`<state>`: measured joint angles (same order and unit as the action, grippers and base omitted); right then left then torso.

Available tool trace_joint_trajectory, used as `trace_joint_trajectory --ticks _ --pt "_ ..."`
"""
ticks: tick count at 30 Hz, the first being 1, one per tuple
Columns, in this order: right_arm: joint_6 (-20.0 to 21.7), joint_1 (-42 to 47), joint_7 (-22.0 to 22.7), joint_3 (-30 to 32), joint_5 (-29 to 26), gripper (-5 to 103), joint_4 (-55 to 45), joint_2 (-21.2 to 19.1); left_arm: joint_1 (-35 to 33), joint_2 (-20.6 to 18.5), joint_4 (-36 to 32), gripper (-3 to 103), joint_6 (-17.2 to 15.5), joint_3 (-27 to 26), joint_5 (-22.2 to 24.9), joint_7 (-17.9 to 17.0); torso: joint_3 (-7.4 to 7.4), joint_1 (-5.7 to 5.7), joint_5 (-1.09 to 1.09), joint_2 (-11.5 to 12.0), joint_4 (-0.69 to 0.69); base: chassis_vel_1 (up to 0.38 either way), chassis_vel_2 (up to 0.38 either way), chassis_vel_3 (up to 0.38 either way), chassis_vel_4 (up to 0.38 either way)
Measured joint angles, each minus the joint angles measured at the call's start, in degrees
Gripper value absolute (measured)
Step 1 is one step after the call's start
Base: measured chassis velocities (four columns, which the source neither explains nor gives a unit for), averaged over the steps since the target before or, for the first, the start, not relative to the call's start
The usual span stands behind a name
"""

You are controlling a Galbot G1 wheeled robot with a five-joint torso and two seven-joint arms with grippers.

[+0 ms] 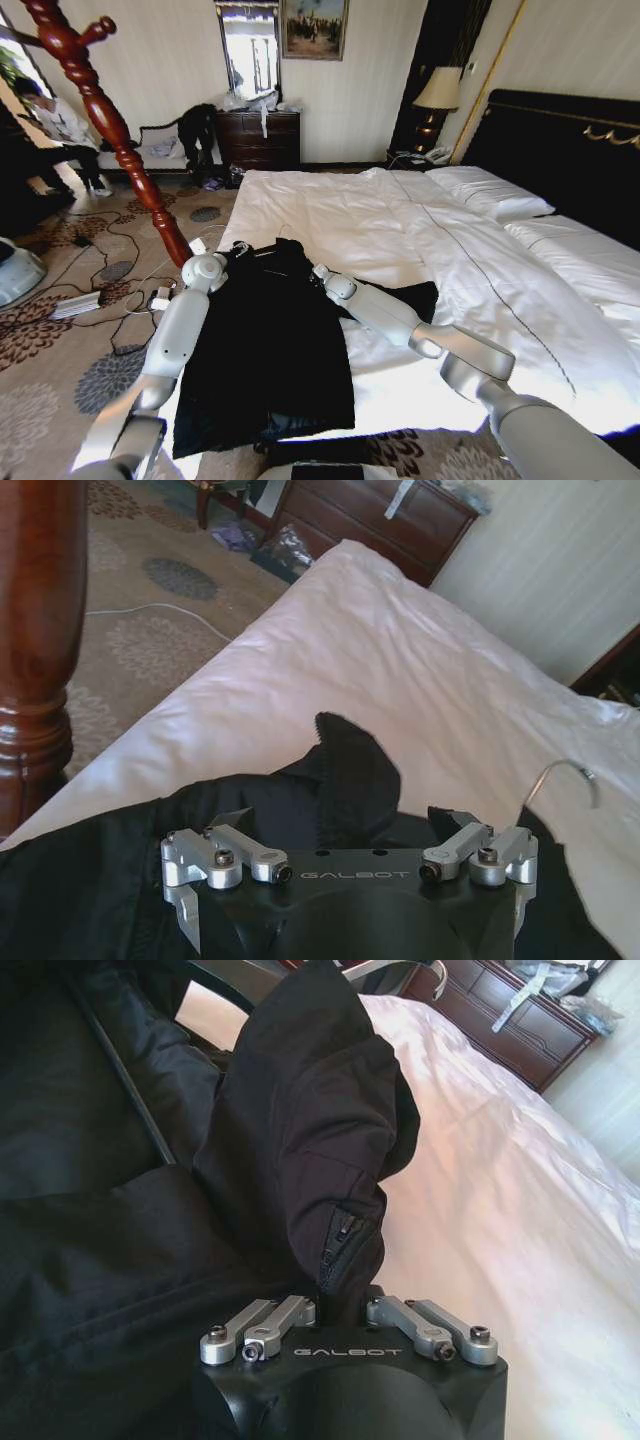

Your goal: Pick up the clothes from the bed and hang them on the clothes hanger.

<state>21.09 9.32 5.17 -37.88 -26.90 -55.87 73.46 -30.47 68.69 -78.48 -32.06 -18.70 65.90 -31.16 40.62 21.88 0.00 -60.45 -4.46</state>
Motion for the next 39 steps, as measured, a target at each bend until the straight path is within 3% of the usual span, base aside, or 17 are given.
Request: trace_joint_trajectory --ticks 8,25,29,32,39 --pt "-0.32 -0.17 -0.18 -0.8 1.01 16 -0.85 -0.18 -0.14 0.61 3.21 93 0.73 -1.1 -1.46 0.78 0.0 0.0 0.0 0.0 -0.02 0.0 0.0 0.0 0.0" --pt "-1.43 -0.44 0.04 -2.2 1.61 16 -4.6 -0.43 -1.49 0.6 2.82 28 3.82 -1.39 -1.61 2.9 -0.01 0.0 0.0 -0.01 -0.01 0.0 0.0 0.0 0.0" --pt "-1.79 -0.68 0.09 -2.51 1.49 16 -5.52 -0.42 -2.07 -0.01 1.36 18 4.75 -1.35 -1.32 3.32 -0.01 0.0 0.0 -0.01 -0.01 0.0 0.0 0.0 0.0" --pt "-2.24 -0.71 0.13 -2.58 1.46 16 -5.88 -0.48 -2.95 -0.89 -1.17 3 5.91 -1.12 -0.56 3.94 -0.01 0.0 0.0 -0.01 0.0 0.0 0.0 0.0 0.0" --pt "-2.73 -0.48 0.13 -2.64 1.47 16 -7.07 -1.45 -3.15 -2.7 -5.33 2 9.65 -0.97 0.17 6.26 -0.01 0.0 0.0 -0.01 0.0 0.0 0.0 0.0 0.0"
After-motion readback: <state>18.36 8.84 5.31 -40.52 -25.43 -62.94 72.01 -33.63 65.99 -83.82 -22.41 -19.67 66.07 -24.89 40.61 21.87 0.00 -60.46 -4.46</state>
